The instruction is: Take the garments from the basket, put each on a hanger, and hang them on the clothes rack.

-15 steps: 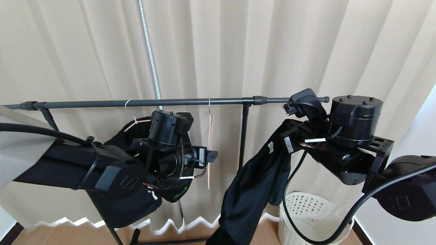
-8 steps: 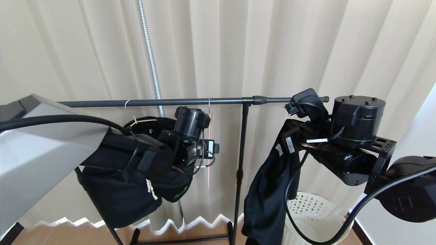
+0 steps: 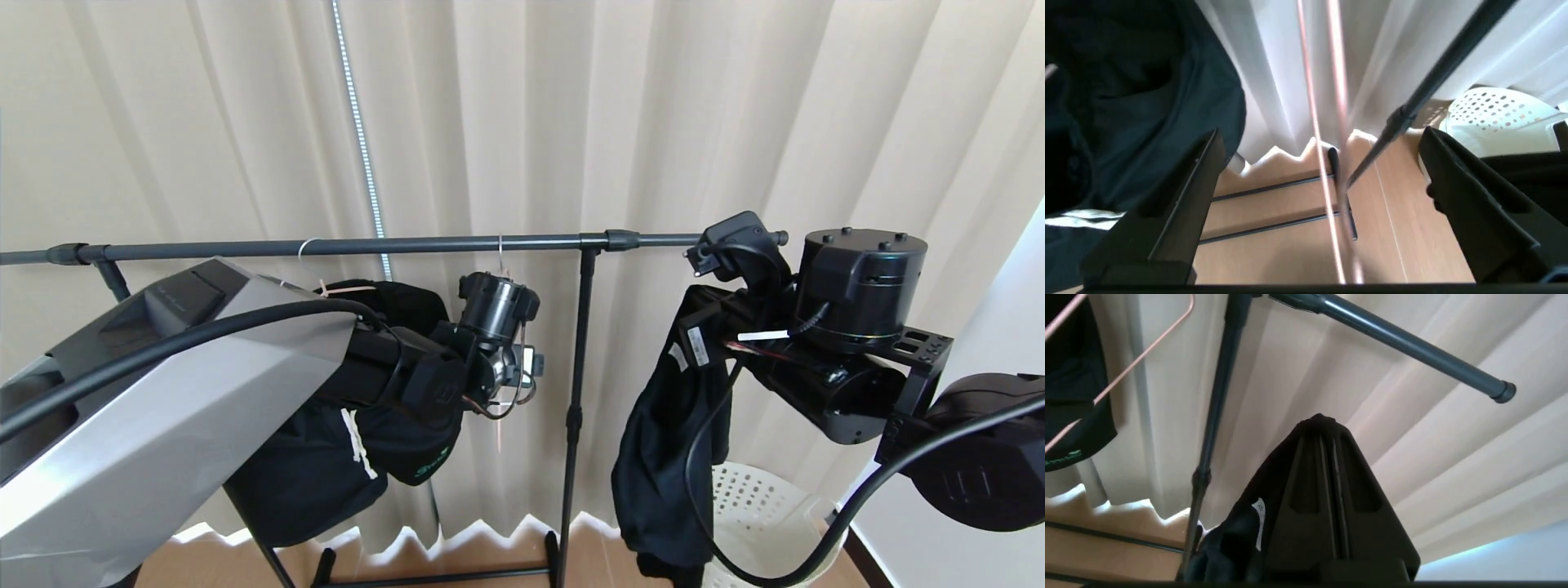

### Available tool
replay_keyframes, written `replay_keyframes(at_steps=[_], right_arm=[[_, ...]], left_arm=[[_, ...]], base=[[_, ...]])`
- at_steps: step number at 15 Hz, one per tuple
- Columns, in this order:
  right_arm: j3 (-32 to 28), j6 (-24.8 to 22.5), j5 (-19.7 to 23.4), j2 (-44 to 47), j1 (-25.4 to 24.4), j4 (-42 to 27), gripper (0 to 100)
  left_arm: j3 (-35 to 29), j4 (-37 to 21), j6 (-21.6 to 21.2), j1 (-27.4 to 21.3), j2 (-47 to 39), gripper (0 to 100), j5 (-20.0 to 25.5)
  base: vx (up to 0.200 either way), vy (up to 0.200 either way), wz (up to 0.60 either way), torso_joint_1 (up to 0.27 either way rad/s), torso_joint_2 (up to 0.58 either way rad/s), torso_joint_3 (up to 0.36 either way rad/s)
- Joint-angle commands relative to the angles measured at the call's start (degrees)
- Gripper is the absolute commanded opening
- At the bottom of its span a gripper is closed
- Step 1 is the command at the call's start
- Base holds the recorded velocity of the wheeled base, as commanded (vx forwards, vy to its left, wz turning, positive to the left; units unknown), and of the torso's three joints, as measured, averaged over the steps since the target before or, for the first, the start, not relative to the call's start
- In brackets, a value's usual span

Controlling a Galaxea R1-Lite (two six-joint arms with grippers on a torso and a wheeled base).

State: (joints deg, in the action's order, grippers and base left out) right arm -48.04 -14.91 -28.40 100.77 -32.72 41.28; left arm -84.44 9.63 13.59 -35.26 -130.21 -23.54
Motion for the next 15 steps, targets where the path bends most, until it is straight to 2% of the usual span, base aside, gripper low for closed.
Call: replay_keyframes(at_steps=[1, 5, 6, 15], right_arm=[[0.0, 0.0, 0.0, 0.0, -0.1, 0.0, 0], [0.0, 0.0, 0.0, -0.3, -0.1, 0.0, 0], [0.1, 0.0, 0.0, -0.3, -0.1, 0.0, 0], [0.1, 0.0, 0.0, -0.4, -0.1, 0.0, 0]], left_arm=[[-0.3, 0.0, 0.0, 0.2, -1.5, 100, 0.0], [-1.0, 0.1, 0.2, 0.5, -2.3, 100, 0.0], [-1.1, 0.1, 0.2, 0.5, -2.2, 0, 0.0], [0.7, 0.0, 0.2, 0.5, 1.8, 0, 0.0]], base=[[0.000, 0.000, 0.00, 0.000, 0.00, 0.000], [0.000, 0.000, 0.00, 0.000, 0.00, 0.000], [0.000, 0.000, 0.00, 0.000, 0.00, 0.000], [0.000, 0.000, 0.00, 0.000, 0.00, 0.000]])
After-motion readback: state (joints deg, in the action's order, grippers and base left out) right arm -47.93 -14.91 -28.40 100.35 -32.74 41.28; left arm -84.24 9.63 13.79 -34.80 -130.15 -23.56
